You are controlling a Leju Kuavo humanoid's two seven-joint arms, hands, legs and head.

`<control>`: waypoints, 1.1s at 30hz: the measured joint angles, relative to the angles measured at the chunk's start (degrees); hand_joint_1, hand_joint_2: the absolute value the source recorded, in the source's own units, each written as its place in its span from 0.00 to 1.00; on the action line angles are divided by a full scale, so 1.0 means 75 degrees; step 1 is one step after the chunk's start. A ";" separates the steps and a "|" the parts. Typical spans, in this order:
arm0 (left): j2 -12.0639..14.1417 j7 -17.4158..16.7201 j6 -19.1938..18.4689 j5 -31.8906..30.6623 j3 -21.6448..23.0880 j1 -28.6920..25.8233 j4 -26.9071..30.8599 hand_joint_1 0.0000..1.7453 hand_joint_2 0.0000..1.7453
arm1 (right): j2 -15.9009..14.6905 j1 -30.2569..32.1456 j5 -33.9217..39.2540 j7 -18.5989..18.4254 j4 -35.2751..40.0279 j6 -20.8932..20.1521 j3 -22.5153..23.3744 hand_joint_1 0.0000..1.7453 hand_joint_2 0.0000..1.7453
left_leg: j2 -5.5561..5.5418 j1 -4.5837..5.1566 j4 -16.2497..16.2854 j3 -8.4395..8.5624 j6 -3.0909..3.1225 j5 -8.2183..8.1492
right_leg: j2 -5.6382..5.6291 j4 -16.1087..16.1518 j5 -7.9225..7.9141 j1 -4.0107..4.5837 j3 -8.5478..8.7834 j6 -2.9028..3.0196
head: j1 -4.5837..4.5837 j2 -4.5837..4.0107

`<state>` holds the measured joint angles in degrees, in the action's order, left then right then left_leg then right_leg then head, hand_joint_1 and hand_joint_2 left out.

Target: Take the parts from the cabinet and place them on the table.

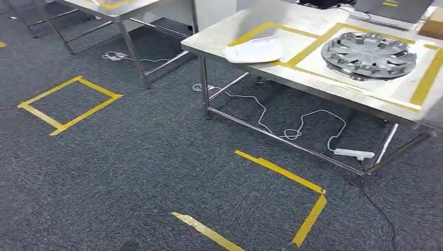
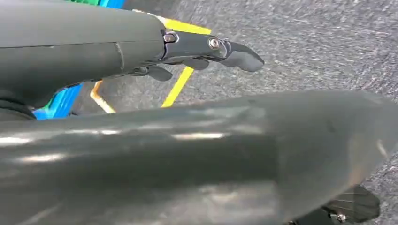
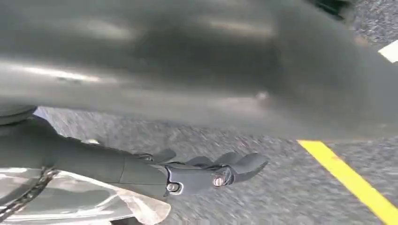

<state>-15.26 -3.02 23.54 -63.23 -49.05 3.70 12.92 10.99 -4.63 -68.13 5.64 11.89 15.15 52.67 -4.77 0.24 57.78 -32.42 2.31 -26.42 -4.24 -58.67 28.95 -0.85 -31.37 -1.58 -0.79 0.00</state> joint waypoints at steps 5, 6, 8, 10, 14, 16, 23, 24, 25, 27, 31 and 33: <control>-0.0015 0.0073 -0.0385 -0.0356 0.0134 -0.0005 -0.0015 0.00 0.00 | -0.0003 -0.0014 -0.0225 0.0149 0.0000 0.0143 -0.0093 0.00 0.00 | -0.0312 -0.0007 0.0079 -0.0162 -0.0238 0.0049 | 0.0198 0.0228 -0.0001 -0.0034 0.0133 0.0148 | -0.0012 0.0000; -0.0047 0.0093 -0.0428 -0.0509 0.0209 -0.0010 -0.0023 0.00 0.00 | -0.0009 -0.0022 -0.0279 0.0157 0.0003 0.0146 -0.0140 0.00 0.00 | 0.0082 0.0023 0.0230 -0.0212 -0.0264 -0.0097 | 0.0309 0.0239 -0.0013 -0.0028 0.0155 0.0191 | -0.0026 0.0000; -0.0070 0.0149 -0.0446 -0.0676 0.0347 0.0027 -0.0029 0.00 0.00 | -0.0047 -0.0001 -0.0324 0.0134 0.0003 0.0151 -0.0166 0.00 0.00 | 0.0455 0.0001 0.1180 -0.0628 -0.0336 -0.0679 | 0.0524 0.0238 0.0001 -0.0003 0.0155 0.0243 | -0.0087 0.0000; -0.0108 0.0350 -0.0393 -0.0682 0.0443 0.0043 -0.0035 0.00 0.00 | -0.0137 0.0035 -0.0344 0.0079 0.0003 0.0213 -0.0192 0.00 0.00 | 0.0548 -0.0039 0.2328 -0.1126 -0.0389 -0.1133 | 0.0785 0.0235 0.0015 0.0015 0.0144 0.0257 | -0.0082 0.0000; -0.0140 0.0566 -0.0329 -0.0733 0.0527 0.0037 -0.0047 0.00 0.00 | -0.0294 0.0027 -0.0271 -0.0012 0.0018 0.0212 -0.0189 0.00 0.00 | 0.0732 -0.0087 0.0991 -0.0367 -0.0385 -0.0252 | 0.1131 0.0233 0.0052 0.0022 0.0195 0.0212 | -0.0085 0.0000; -0.0163 0.0425 -0.0318 -0.1170 0.0709 0.0068 -0.0055 0.00 0.00 | -0.0408 0.0049 -0.0119 0.0023 0.0026 0.0105 -0.0181 0.00 0.00 | 0.1250 0.0056 0.0090 0.0085 -0.0315 -0.0186 | 0.1277 0.0204 0.0107 0.0085 0.0224 0.0123 | -0.0085 0.0000; -0.0149 -0.0855 -0.0823 -0.1676 0.1172 -0.0026 -0.0073 0.00 0.00 | -0.0624 0.0170 -0.0210 0.0009 0.0079 0.0213 -0.0050 0.00 0.00 | 0.0726 -0.0006 0.0003 0.0014 0.0017 -0.0097 | 0.0688 -0.0819 0.0810 0.0014 -0.0225 -0.0099 | 0.0009 0.0000; -0.0149 -0.1065 -0.1038 -0.1766 0.1213 -0.0052 -0.0076 0.00 0.00 | -0.0641 0.0242 -0.0172 0.0181 0.0087 0.0292 -0.0044 0.00 0.00 | 0.0621 0.0001 0.0006 0.0002 0.0030 -0.0092 | 0.0621 -0.1506 0.1097 0.0016 -0.0558 -0.0106 | 0.0003 0.0000; -0.0137 -0.1154 -0.1201 -0.1848 0.1262 -0.0089 -0.0076 0.00 0.00 | -0.0662 0.0291 -0.0066 0.0389 0.0090 0.0376 -0.0006 0.00 0.00 | 0.0515 0.0006 0.0011 -0.0004 0.0032 -0.0091 | 0.0593 -0.2025 0.1254 0.0022 -0.0832 -0.0107 | 0.0018 0.0000; -0.0117 -0.1128 -0.1198 -0.1892 0.1332 -0.0166 -0.0076 0.00 0.00 | -0.0662 0.0336 0.0166 0.0737 0.0096 0.0440 0.0116 0.00 0.00 | 0.0311 0.0011 0.0016 0.0007 0.0031 -0.0091 | 0.0581 -0.2063 0.1025 0.0021 -0.0935 -0.0094 | 0.0009 0.0000; -0.0044 -0.1116 -0.1008 -0.1705 0.1317 -0.0174 -0.0076 0.00 0.00 | -0.0664 0.0344 0.0184 0.0813 0.0140 0.0460 0.0283 0.00 0.00 | -0.0091 0.0039 0.0106 -0.0007 -0.0053 -0.0129 | -0.0114 0.0018 0.0108 -0.0045 -0.0022 -0.0061 | 0.0011 0.0000; -0.0009 -0.1116 -0.1008 -0.1687 0.1317 -0.0190 -0.0076 0.00 0.00 | -0.0664 0.0359 0.0175 0.0816 0.0149 0.0475 0.0338 0.00 0.00 | -0.0242 0.0000 0.0126 -0.0078 -0.0144 -0.0097 | 0.0000 0.0084 0.0107 -0.0034 0.0063 -0.0030 | 0.0003 0.0000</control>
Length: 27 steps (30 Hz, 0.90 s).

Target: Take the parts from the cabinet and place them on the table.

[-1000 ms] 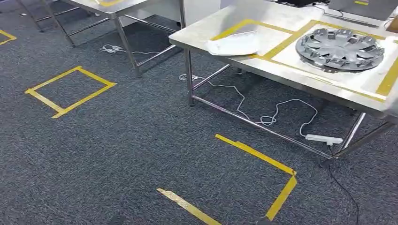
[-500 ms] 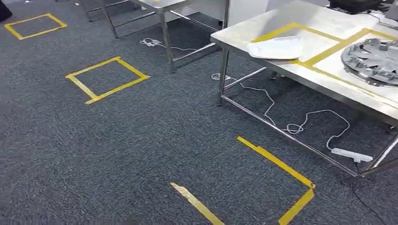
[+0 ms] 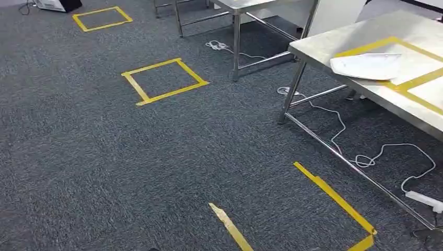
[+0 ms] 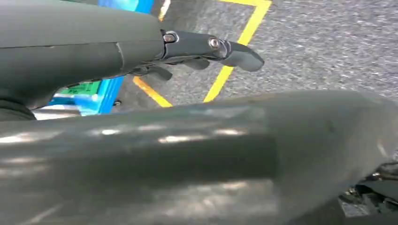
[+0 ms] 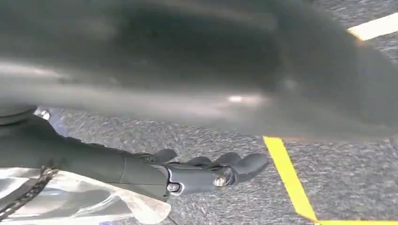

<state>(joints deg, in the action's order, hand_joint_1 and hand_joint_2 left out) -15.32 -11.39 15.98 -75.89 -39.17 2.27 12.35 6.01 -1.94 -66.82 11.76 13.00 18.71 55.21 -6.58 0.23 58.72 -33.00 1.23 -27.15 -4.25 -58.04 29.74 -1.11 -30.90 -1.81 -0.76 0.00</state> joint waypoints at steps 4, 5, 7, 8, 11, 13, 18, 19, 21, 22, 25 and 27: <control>0.0067 -0.0082 0.0156 0.0123 -0.0032 -0.0029 0.0000 0.00 0.00 | 0.0015 0.0001 -0.0032 -0.0006 0.0012 -0.0029 0.0052 0.00 0.00 | 0.0418 0.0018 0.0302 -0.0147 -0.0153 -0.0239 | 0.0347 0.0080 -0.0057 -0.0019 0.0052 0.0193 | -0.0050 0.0000; 0.0102 -0.0079 0.0330 0.0087 -0.0055 -0.0015 0.0000 0.00 0.00 | 0.0015 0.0005 -0.0035 -0.0044 0.0012 -0.0055 0.0076 0.00 0.00 | 0.0629 0.0006 0.0777 -0.0366 -0.0191 -0.0519 | 0.0458 0.0080 -0.0048 -0.0002 0.0056 0.0219 | -0.0093 0.0000; 0.0195 0.0149 0.0802 0.0117 -0.0067 -0.0034 0.0000 0.00 0.00 | 0.0015 0.0012 -0.0017 -0.0184 0.0012 -0.0085 0.0160 0.00 0.00 | 0.0784 -0.0017 0.2035 -0.0940 -0.0238 -0.1069 | 0.0707 0.0073 -0.0022 0.0030 0.0059 0.0253 | -0.0088 0.0000; 0.0239 0.0353 0.1047 0.0304 -0.0134 -0.0039 0.0000 0.00 0.00 | 0.0015 0.0006 -0.0015 -0.0295 0.0012 -0.0123 0.0219 0.00 0.00 | 0.0798 -0.0023 0.2375 -0.1094 -0.0249 -0.1134 | 0.0819 0.0072 -0.0015 0.0038 0.0062 0.0253 | -0.0085 0.0000; 0.0358 0.1012 0.1524 0.0962 -0.0553 -0.0044 0.0000 0.00 0.00 | 0.0015 -0.0040 -0.0152 -0.0638 0.0012 -0.0166 0.0265 0.00 0.00 | 0.0883 -0.0016 0.1278 -0.0522 -0.0197 -0.0368 | 0.1090 0.0073 0.0026 0.0058 0.0127 0.0246 | -0.0087 0.0000; 0.0431 0.1225 0.1630 0.1070 -0.0708 -0.0036 0.0000 0.00 0.00 | 0.0015 -0.0076 -0.0189 -0.0738 0.0012 -0.0198 0.0291 0.00 0.00 | 0.1436 0.0075 0.0102 0.0092 -0.0072 -0.0063 | 0.1231 0.0082 0.0066 0.0073 0.0194 0.0218 | -0.0085 0.0000; 0.0406 0.2017 0.1991 0.1431 -0.1101 0.0004 0.0000 0.00 0.00 | 0.0023 -0.0151 -0.0149 -0.0901 0.0012 -0.0268 0.0355 0.00 0.00 | 0.1145 0.0067 -0.0146 0.0130 0.0125 -0.0016 | 0.1546 0.0095 0.0179 0.0127 0.0229 0.0016 | -0.0093 0.0000; 0.0365 0.1872 0.1979 0.1428 -0.1188 0.0014 0.0000 0.00 0.00 | 0.0029 -0.0161 -0.0094 -0.0756 0.0012 -0.0283 0.0384 0.00 0.00 | 0.1094 0.0045 -0.0175 0.0155 0.0159 0.0003 | 0.1091 -0.0090 0.0321 0.0100 0.0166 -0.0025 | -0.0012 -0.0003; 0.0280 0.1550 0.1979 0.1282 -0.1227 0.0070 0.0000 0.00 0.00 | 0.0093 -0.0147 0.0038 -0.0483 0.0009 -0.0289 0.0493 0.00 0.00 | 0.0916 0.0027 -0.0174 0.0125 0.0214 0.0028 | 0.0676 -0.1183 0.0884 0.0077 -0.0345 -0.0053 | 0.0006 0.0000; 0.0248 0.1480 0.2146 0.1295 -0.1256 0.0071 0.0000 0.00 0.00 | 0.0142 -0.0130 0.0124 -0.0368 0.0009 -0.0277 0.0547 0.00 0.00 | 0.0809 0.0028 -0.0174 0.0117 0.0218 0.0027 | 0.0615 -0.1848 0.1130 0.0074 -0.0690 -0.0069 | 0.0006 0.0000; 0.0189 0.1826 0.2711 0.2292 -0.1665 0.0110 0.0000 0.00 0.00 | 0.0273 -0.0140 0.0292 -0.0134 0.0006 -0.0248 0.0722 0.00 0.00 | 0.0510 0.0020 -0.0164 0.0144 0.0213 0.0024 | 0.0582 -0.2042 0.0789 0.0065 -0.0953 -0.0077 | 0.0000 0.0000; 0.0192 0.2219 0.2833 0.2704 -0.2080 0.0154 0.0000 0.00 0.00 | 0.0344 -0.0160 0.0309 -0.0347 0.0006 -0.0265 0.0810 0.00 0.00 | 0.0293 0.0002 -0.0145 0.0182 0.0176 0.0004 | 0.0412 -0.0763 0.0011 0.0028 -0.0423 -0.0069 | 0.0000 0.0000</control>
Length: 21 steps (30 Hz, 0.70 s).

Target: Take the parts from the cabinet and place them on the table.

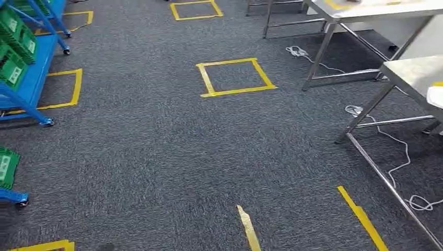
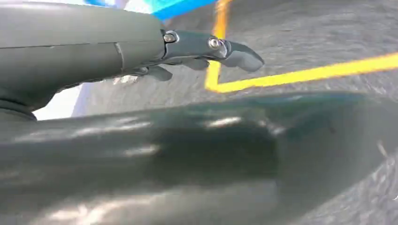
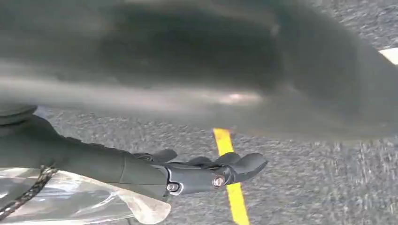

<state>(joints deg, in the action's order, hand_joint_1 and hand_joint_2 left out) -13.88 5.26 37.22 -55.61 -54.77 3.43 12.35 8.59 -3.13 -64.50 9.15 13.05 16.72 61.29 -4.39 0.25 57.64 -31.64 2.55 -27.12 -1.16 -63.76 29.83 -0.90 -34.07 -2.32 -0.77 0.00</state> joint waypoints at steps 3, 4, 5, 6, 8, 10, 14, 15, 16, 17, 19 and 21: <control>0.0044 0.0264 0.0020 0.0123 -0.0322 0.0097 0.0003 0.00 0.00 | 0.0134 -0.0014 0.0026 -0.0236 -0.0018 -0.0023 0.0105 0.00 0.00 | -0.0277 0.0019 0.0099 -0.0120 -0.0154 -0.0025 | -0.0488 0.0762 -0.0051 -0.0057 0.0395 0.0043 | 0.0009 0.0000; 0.0049 0.0266 0.0020 0.0129 -0.0334 0.0100 0.0003 0.00 0.00 | 0.0137 -0.0014 0.0026 -0.0236 -0.0018 -0.0020 0.0111 0.00 0.00 | -0.0286 0.0010 0.0094 -0.0127 -0.0170 -0.0019 | -0.0476 0.0771 -0.0052 -0.0050 0.0394 0.0049 | 0.0003 0.0000; 0.0049 0.0266 0.0020 0.0129 -0.0334 0.0100 0.0003 0.00 0.00 | 0.0137 -0.0014 0.0026 -0.0236 -0.0018 -0.0020 0.0111 0.00 0.00 | -0.0286 0.0010 0.0094 -0.0127 -0.0170 -0.0019 | -0.0476 0.0771 -0.0052 -0.0050 0.0394 0.0049 | 0.0003 0.0000; 0.0049 0.0266 0.0020 0.0129 -0.0334 0.0100 0.0003 0.00 0.00 | 0.0137 -0.0014 0.0026 -0.0236 -0.0018 -0.0020 0.0111 0.00 0.00 | -0.0286 0.0010 0.0094 -0.0127 -0.0170 -0.0019 | -0.0476 0.0771 -0.0052 -0.0050 0.0394 0.0049 | 0.0003 0.0000; 0.0050 0.0266 0.0020 0.0129 -0.0334 0.0100 0.0003 0.00 0.00 | 0.0137 -0.0015 0.0026 -0.0236 -0.0018 -0.0020 0.0111 0.00 0.00 | -0.0289 0.0008 0.0094 -0.0128 -0.0173 -0.0018 | -0.0472 0.0772 -0.0052 -0.0049 0.0391 0.0051 | 0.0003 0.0000; 0.0061 0.0278 0.0020 0.0134 -0.0397 0.0098 0.0003 0.00 0.00 | 0.0160 -0.0036 0.0029 -0.0227 -0.0017 -0.0020 0.0128 0.00 0.00 | -0.0338 -0.0011 0.0090 -0.0148 -0.0203 -0.0003 | -0.0434 0.0754 -0.0053 -0.0036 0.0387 0.0082 | 0.0012 0.0000; 0.0230 0.1193 -0.0035 0.0801 -0.0986 0.0201 0.0017 0.00 0.00 | 0.0305 -0.0101 0.0096 -0.0392 -0.0038 -0.0169 0.0280 0.00 0.00 | 0.0506 -0.0046 0.2474 -0.1254 -0.0467 -0.1115 | 0.0434 0.0838 -0.0038 -0.0024 0.0458 0.0321 | -0.0082 0.0000; 0.0279 0.1196 -0.0087 0.0860 -0.1044 0.0199 0.0017 0.00 0.00 | 0.0338 -0.0117 0.0090 -0.0270 -0.0038 -0.0186 0.0285 0.00 0.00 | 0.0519 -0.0053 0.2293 -0.1151 -0.0468 -0.0918 | 0.0518 0.0838 -0.0024 -0.0023 0.0476 0.0317 | -0.0079 0.0000; 0.0323 0.1176 -0.0152 0.0883 -0.1097 0.0201 0.0017 0.00 0.00 | 0.0370 -0.0142 0.0044 -0.0091 -0.0038 -0.0183 0.0285 0.00 0.00 | 0.0548 -0.0053 0.1787 -0.0894 -0.0449 -0.0583 | 0.0600 0.0838 -0.0004 -0.0020 0.0509 0.0304 | -0.0082 0.0000; 0.0356 0.1120 -0.0216 0.0851 -0.1147 0.0202 0.0017 0.00 0.00 | 0.0396 -0.0167 -0.0018 0.0056 -0.0038 -0.0163 0.0285 0.00 0.00 | 0.0635 -0.0046 0.1063 -0.0526 -0.0408 -0.0212 | 0.0675 0.0839 0.0023 -0.0016 0.0558 0.0293 | -0.0085 0.0000; 0.0399 0.0819 -0.0367 0.0547 -0.1155 0.0231 0.0017 0.00 0.00 | 0.0417 -0.0199 -0.0024 0.0252 -0.0041 -0.0064 0.0282 0.00 0.00 | 0.1245 0.0101 0.0180 -0.0068 -0.0288 -0.0080 | 0.0830 0.0826 0.0091 0.0047 0.0621 0.0215 | -0.0079 0.0000; 0.0411 0.0487 -0.0437 0.0233 -0.1123 0.0254 0.0017 0.00 0.00 | 0.0408 -0.0226 0.0094 0.0386 -0.0041 0.0053 0.0300 0.00 0.00 | 0.1114 0.0113 0.0107 -0.0116 -0.0223 -0.0073 | 0.1005 0.0829 0.0118 0.0055 0.0627 0.0149 | -0.0076 0.0000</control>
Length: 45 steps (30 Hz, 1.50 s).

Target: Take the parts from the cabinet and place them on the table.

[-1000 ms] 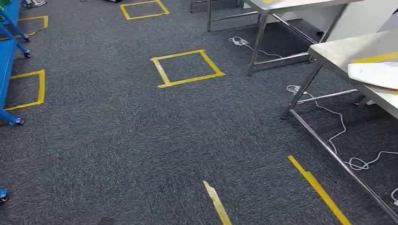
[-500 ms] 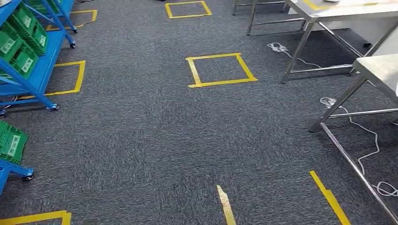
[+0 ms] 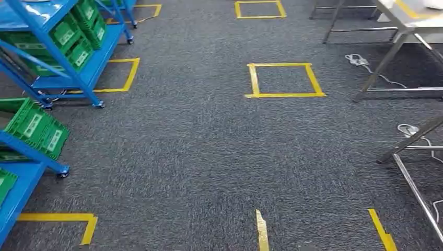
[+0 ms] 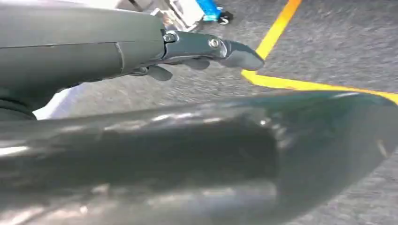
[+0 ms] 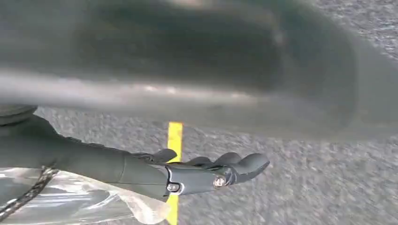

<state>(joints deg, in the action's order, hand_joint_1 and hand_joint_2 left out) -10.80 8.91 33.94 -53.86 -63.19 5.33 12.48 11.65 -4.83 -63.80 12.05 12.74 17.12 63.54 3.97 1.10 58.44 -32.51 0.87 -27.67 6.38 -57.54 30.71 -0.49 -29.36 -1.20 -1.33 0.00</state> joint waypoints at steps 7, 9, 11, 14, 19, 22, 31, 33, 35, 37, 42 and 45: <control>-0.0175 -0.0011 -0.0026 -0.0298 0.0105 -0.0019 0.0000 0.00 0.00 | -0.0032 0.0063 -0.0521 -0.0210 -0.0003 0.0547 -0.0012 0.00 0.00 | -0.0623 -0.0107 -0.0121 0.0048 0.0220 0.0062 | -0.0823 -0.2072 0.1049 -0.0054 -0.0993 -0.0220 | 0.0047 0.0000; -0.0195 0.0074 -0.0055 -0.0766 0.0264 -0.0065 0.0000 0.00 0.00 | 0.0017 0.0132 -0.0609 -0.0094 -0.0003 0.0710 -0.0082 0.00 0.00 | -0.0842 -0.0107 -0.0117 0.0071 0.0219 0.0059 | -0.0833 -0.2243 0.0849 -0.0054 -0.1199 -0.0213 | 0.0044 0.0000; -0.0201 -0.0002 -0.0111 -0.1443 0.0563 -0.0111 0.0000 0.00 0.00 | 0.0091 0.0130 -0.0642 0.0131 -0.0003 0.0836 -0.0117 0.00 0.00 | -0.1056 -0.0122 -0.0093 0.0100 0.0186 0.0036 | -0.0891 -0.1127 0.0079 -0.0066 -0.0764 -0.0193 | 0.0041 0.0000; -0.0213 -0.0368 -0.0207 -0.2027 0.1092 -0.0119 -0.0003 0.00 0.00 | 0.0213 0.0122 -0.0711 0.0503 -0.0018 0.0877 -0.0151 0.00 0.00 | -0.1304 -0.0117 0.0042 0.0014 0.0062 -0.0023 | -0.1576 -0.0049 -0.0120 -0.0143 -0.0255 -0.0134 | 0.0032 0.0000; -0.0201 -0.0375 -0.0180 -0.1888 0.1343 -0.0206 -0.0003 0.00 0.00 | 0.0289 0.0084 -0.0807 0.0480 -0.0032 0.0918 -0.0315 0.00 0.00 | -0.0935 -0.0123 0.0277 -0.0135 -0.0155 -0.0181 | -0.1152 -0.0027 -0.0139 -0.0131 -0.0163 0.0111 | -0.0024 0.0000; -0.0201 -0.0311 -0.0169 -0.1771 0.1352 -0.0166 -0.0003 0.00 0.00 | 0.0289 0.0109 -0.0784 0.0381 -0.0032 0.0906 -0.0318 0.00 0.00 | -0.0614 -0.0164 0.1997 -0.0966 -0.0236 -0.0984 | -0.0755 -0.0031 -0.0081 -0.0091 -0.0127 0.0185 | -0.0044 0.0000; -0.0204 -0.0028 -0.0064 -0.1187 0.1279 -0.0170 -0.0003 0.00 0.00 | 0.0309 0.0041 -0.0729 0.0384 -0.0038 0.0857 -0.0321 0.00 0.00 | -0.0032 -0.0003 0.0078 -0.0068 -0.0011 0.0003 | 0.0002 -0.0010 0.0137 -0.0013 0.0122 -0.0025 | -0.0073 0.0000; -0.0201 0.0027 -0.0073 -0.0859 0.1082 -0.0166 -0.0003 0.00 0.00 | 0.0320 -0.0006 -0.0607 0.0541 -0.0038 0.0859 -0.0321 0.00 0.00 | -0.0215 -0.0045 -0.0037 -0.0021 0.0073 0.0053 | 0.0129 0.0036 0.0170 -0.0002 0.0207 -0.0111 | -0.0088 0.0000; -0.0201 -0.0087 -0.0076 -0.0850 0.0979 -0.0169 -0.0003 0.00 0.00 | 0.0321 -0.0046 -0.0498 0.0664 -0.0038 0.0859 -0.0318 0.00 0.00 | -0.0348 -0.0111 -0.0090 0.0005 0.0130 0.0084 | -0.0563 -0.0417 0.0492 -0.0043 -0.0041 -0.0166 | -0.0041 0.0000; -0.0213 -0.0259 -0.0108 -0.0909 0.0944 -0.0111 -0.0003 0.00 0.00 | 0.0321 -0.0027 -0.0446 0.0705 -0.0038 0.0824 -0.0300 0.00 0.00 | -0.0553 -0.0117 -0.0085 -0.0015 0.0167 0.0089 | -0.0767 -0.1660 0.1011 -0.0052 -0.0690 -0.0192 | -0.0009 0.0000; -0.0175 -0.0293 -0.0111 -0.0809 0.0766 -0.0104 -0.0003 0.00 0.00 | 0.0332 -0.0018 -0.0601 0.0778 -0.0041 0.0694 -0.0297 0.00 0.00 | -0.1070 -0.0136 -0.0048 0.0023 0.0128 0.0064 | -0.0930 -0.0853 -0.0031 -0.0071 -0.0606 -0.0182 | -0.0012 0.0000; -0.0169 -0.0101 -0.0114 -0.0626 0.0658 -0.0064 0.0000 0.00 0.00 | 0.0364 -0.0016 -0.0735 0.0640 -0.0076 0.0629 -0.0306 0.00 0.00 | -0.1312 -0.0133 0.0064 -0.0085 -0.0021 0.0038 | -0.1470 -0.0160 -0.0054 -0.0118 -0.0245 -0.0125 | -0.0018 0.0000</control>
<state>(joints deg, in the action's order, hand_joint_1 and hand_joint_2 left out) -12.07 8.16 33.09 -58.55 -58.25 4.85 12.48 14.38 -4.94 -69.31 16.85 12.17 21.83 61.24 -5.88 0.10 58.92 -33.15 0.72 -27.39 -4.65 -58.74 30.31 -1.38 -31.20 -2.14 -1.46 0.00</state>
